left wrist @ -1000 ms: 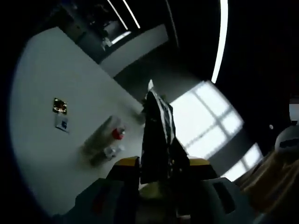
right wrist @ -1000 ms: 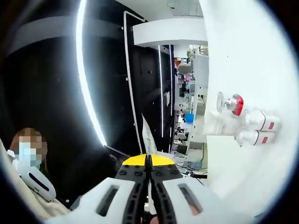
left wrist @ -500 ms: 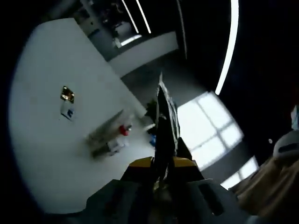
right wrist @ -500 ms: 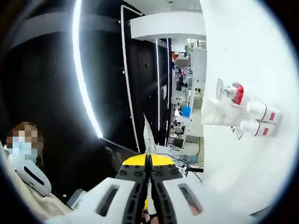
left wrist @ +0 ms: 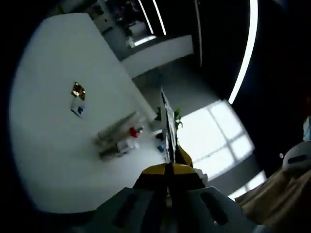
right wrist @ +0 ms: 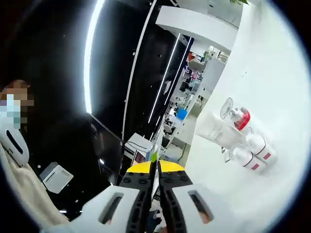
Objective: Arrange the skincare products in the storage area until every visible bottle or jar stands upright without overlapping.
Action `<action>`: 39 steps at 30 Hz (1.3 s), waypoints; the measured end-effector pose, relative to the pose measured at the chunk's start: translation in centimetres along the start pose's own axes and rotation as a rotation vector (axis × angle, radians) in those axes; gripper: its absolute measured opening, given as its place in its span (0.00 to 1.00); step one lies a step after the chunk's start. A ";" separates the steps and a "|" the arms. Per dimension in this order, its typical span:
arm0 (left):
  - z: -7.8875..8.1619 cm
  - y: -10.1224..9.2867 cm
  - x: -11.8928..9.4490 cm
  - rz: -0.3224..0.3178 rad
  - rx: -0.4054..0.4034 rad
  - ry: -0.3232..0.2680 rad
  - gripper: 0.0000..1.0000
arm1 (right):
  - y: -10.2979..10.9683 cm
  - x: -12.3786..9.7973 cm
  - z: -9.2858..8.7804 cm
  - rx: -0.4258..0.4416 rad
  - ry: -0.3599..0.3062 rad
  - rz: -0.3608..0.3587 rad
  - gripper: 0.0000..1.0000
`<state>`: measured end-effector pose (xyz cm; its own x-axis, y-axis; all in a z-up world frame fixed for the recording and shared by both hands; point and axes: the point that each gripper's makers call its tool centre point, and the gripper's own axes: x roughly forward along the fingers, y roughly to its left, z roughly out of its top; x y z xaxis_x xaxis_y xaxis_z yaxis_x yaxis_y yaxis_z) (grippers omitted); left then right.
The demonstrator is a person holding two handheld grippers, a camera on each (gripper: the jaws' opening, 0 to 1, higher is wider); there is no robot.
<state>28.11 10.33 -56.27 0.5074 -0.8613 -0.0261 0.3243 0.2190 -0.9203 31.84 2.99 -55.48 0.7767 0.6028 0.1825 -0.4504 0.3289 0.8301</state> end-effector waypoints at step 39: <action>1.6 6.5 0.7 0.164 -0.087 -0.025 0.00 | -3.8 -1.2 -3.6 -0.287 0.330 -0.066 0.68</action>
<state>31.83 11.92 -61.68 0.5678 -0.8054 -0.1700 0.1662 0.3145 -0.9346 31.06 3.65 -60.79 0.6469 0.7580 -0.0830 -0.5446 0.5355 0.6455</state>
